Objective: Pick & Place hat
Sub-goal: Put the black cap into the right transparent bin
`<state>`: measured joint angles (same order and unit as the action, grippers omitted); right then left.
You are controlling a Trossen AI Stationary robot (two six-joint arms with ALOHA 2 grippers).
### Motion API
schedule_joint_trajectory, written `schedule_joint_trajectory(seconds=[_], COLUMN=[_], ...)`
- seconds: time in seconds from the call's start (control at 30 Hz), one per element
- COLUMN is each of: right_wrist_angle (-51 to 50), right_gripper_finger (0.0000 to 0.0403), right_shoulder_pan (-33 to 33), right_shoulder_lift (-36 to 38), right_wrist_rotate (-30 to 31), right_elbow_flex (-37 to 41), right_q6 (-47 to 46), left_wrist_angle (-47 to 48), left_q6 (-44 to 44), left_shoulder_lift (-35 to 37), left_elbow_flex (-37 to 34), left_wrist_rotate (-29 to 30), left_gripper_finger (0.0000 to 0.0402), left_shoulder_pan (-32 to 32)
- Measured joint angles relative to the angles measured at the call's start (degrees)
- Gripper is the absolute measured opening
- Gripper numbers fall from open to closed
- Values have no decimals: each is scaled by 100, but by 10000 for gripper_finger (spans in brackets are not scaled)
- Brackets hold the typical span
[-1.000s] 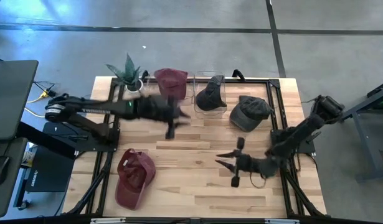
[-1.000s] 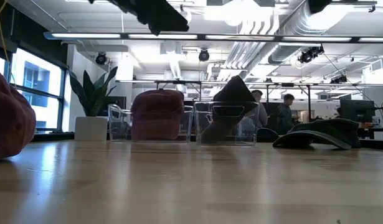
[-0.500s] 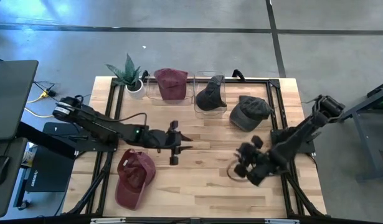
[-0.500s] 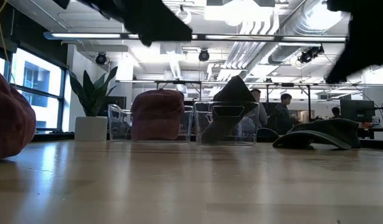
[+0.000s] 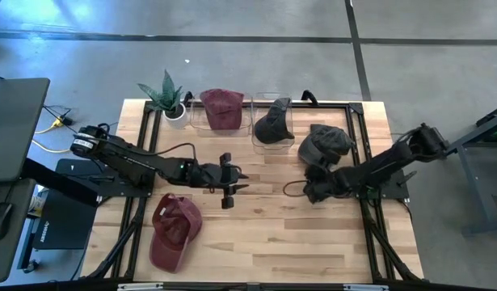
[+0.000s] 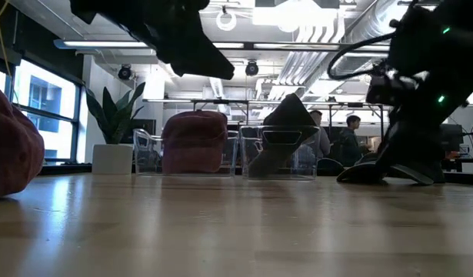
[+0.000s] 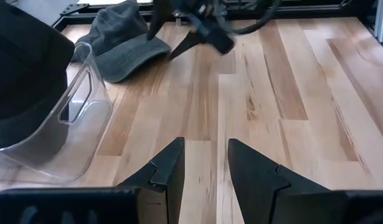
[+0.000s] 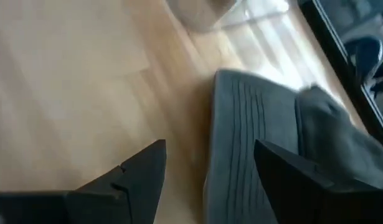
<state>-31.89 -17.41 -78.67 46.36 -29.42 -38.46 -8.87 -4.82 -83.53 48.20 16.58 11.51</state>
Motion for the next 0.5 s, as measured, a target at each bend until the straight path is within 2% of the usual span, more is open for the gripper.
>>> schedule_joint_trajectory(seconds=[0.17,0.37,0.5], right_wrist_angle=[1420,1479,1414], right_gripper_finger=[222,177,112], right_shoulder_pan=[577,1028,1174], right_shoulder_lift=[-37,-39,-39], right_wrist_rotate=[404,1011,941], right_elbow_flex=[596,753,752], right_q6=[1284,1607,1646], left_wrist_angle=[-4,-8,-9], left_q6=[0,0,-126], left_shoulder_lift=[0,0,0], left_elbow_flex=[1,1,1], left_wrist_rotate=[2,2,-1], left_gripper_finger=[114,114,115], left_shoulder_pan=[2,0,11])
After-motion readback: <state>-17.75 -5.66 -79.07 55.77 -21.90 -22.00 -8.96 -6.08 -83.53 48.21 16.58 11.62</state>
